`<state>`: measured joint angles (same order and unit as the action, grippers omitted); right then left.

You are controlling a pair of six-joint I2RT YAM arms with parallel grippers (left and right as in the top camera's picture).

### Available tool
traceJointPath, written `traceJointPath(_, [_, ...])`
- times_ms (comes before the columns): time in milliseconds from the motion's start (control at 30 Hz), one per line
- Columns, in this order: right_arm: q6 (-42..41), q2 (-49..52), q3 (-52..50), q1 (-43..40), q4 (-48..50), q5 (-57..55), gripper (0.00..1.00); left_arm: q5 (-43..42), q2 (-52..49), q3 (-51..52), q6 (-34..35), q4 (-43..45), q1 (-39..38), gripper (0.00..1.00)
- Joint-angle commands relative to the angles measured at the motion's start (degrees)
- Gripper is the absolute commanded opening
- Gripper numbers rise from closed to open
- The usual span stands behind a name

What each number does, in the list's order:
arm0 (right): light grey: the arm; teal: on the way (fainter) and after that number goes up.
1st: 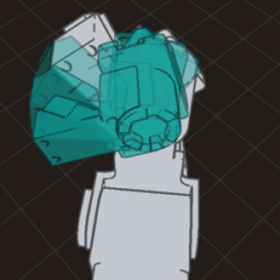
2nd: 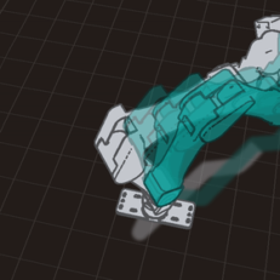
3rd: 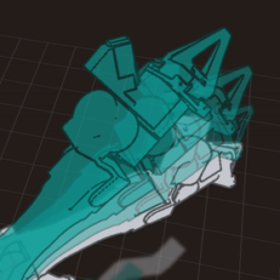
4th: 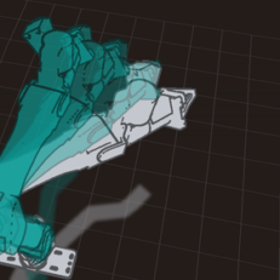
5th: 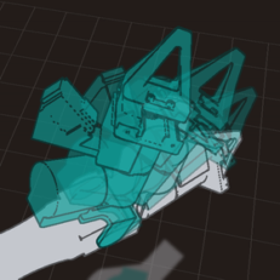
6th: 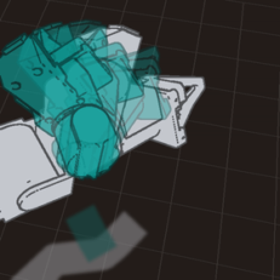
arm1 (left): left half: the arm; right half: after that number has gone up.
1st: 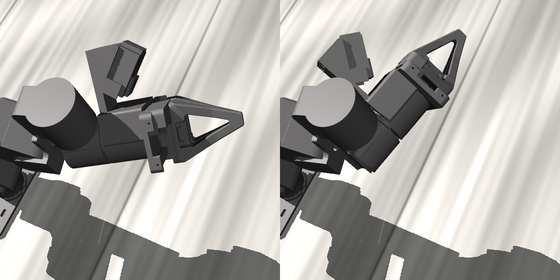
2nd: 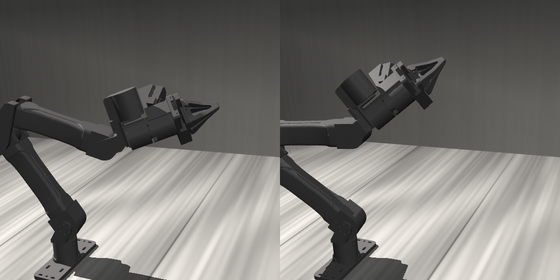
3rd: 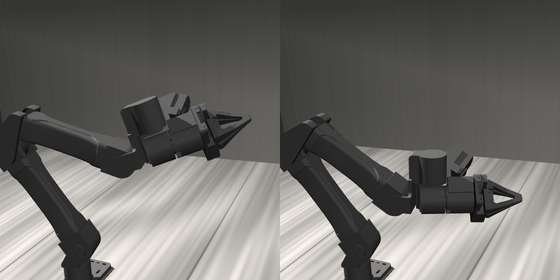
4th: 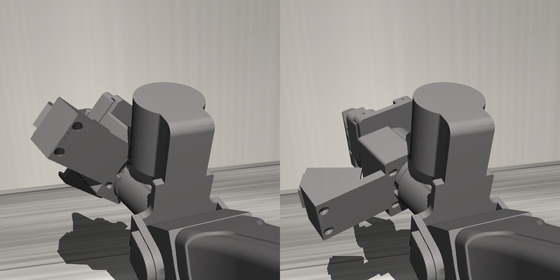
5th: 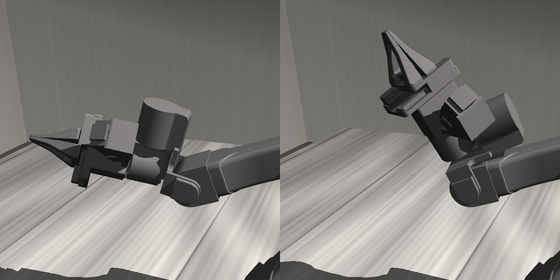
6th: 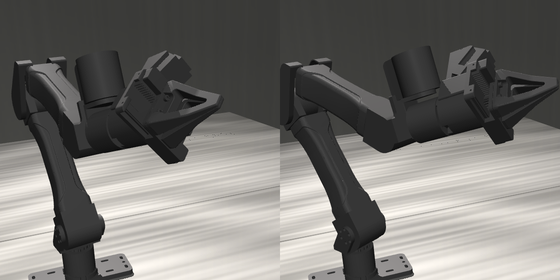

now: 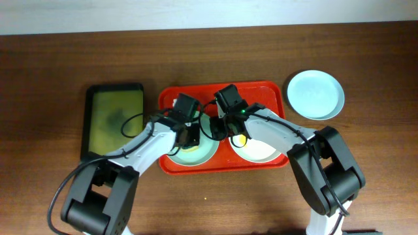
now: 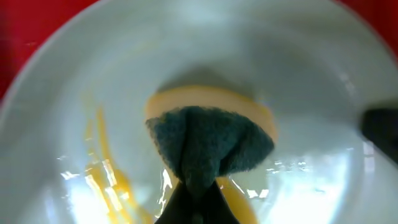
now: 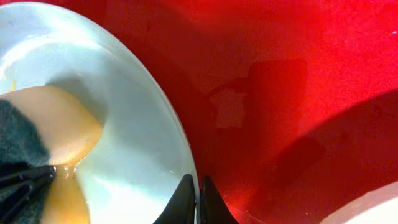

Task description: Clean dirty plates on tray and stack at the side

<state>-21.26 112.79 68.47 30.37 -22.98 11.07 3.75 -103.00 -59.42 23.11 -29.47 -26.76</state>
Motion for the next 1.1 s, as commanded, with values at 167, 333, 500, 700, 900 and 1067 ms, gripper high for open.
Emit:
traceJointPath(167, [-0.48, 3.82, -1.07, 0.24, -0.81, -3.58, 0.04, 22.73, -2.21, 0.37, 0.26, -7.45, 0.17, 0.00])
traceJointPath(333, [-0.48, 3.82, -1.07, 0.24, -0.81, -3.58, 0.04, 21.64, -0.61, -1.79, 1.33, -7.78, 1.33, 0.00])
traceJointPath(500, [-0.46, 3.82, -1.07, 0.24, -0.74, -3.61, 0.04, 6.86, 2.01, -3.80, 5.01, -5.55, 1.51, 0.00])
traceJointPath(700, [-0.46, 3.82, -1.07, 0.24, -0.59, -3.58, 0.04, -9.75, 0.94, -3.56, 5.75, 1.44, 2.54, 0.00])
traceJointPath(900, [-0.46, 3.82, -1.07, 0.24, -0.55, -3.61, 0.04, -1.05, -4.22, -3.56, 5.57, 2.54, 3.34, 0.00])
traceJointPath(1067, [-0.46, 3.82, -1.07, 0.24, -0.63, -3.61, 0.04, 13.33, -9.14, -3.58, 5.53, 2.54, 4.44, 0.00])
